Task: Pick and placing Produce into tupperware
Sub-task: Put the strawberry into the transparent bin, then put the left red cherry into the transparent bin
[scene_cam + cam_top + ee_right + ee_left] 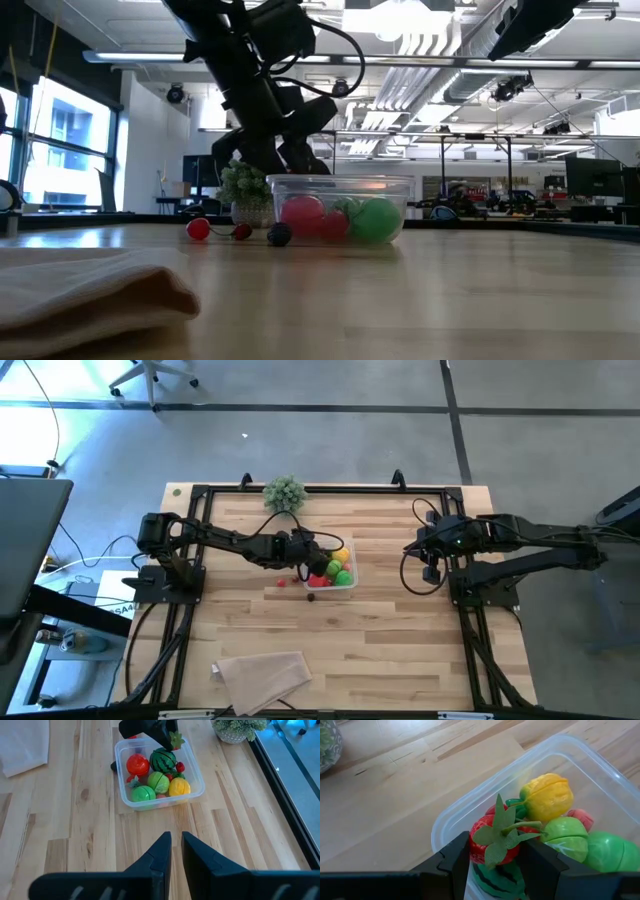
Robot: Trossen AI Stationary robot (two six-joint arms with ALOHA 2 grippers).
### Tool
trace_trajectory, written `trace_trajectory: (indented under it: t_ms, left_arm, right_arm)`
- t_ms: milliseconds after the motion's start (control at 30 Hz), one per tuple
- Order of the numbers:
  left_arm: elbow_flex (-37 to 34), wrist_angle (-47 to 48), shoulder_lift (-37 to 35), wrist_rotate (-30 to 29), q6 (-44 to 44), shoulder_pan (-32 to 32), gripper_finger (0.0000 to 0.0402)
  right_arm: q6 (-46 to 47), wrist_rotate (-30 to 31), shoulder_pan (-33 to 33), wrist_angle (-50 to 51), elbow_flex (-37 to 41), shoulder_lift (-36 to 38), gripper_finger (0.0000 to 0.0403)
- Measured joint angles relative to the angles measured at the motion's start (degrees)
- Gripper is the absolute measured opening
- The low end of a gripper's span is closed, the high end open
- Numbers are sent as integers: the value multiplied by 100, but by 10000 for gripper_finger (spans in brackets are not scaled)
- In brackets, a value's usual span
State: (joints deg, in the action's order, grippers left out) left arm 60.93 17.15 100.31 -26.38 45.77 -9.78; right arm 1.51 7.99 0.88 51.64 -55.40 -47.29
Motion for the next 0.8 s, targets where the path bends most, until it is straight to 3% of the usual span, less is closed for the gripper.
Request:
trace_trajectory:
  t_ms: [133, 433, 800]
  left_arm:
    - [0, -36, 0, -1, -2, 0, 148]
    - [0, 67, 0, -131, -98, 0, 208]
    - [-1, 13, -213, -215, -346, 20, 184]
  right_arm:
    - [0, 1, -1, 0, 1, 0, 34]
    - [1, 0, 1, 0, 2, 2, 34]
    - [-1, 0, -1, 0, 2, 0, 34]
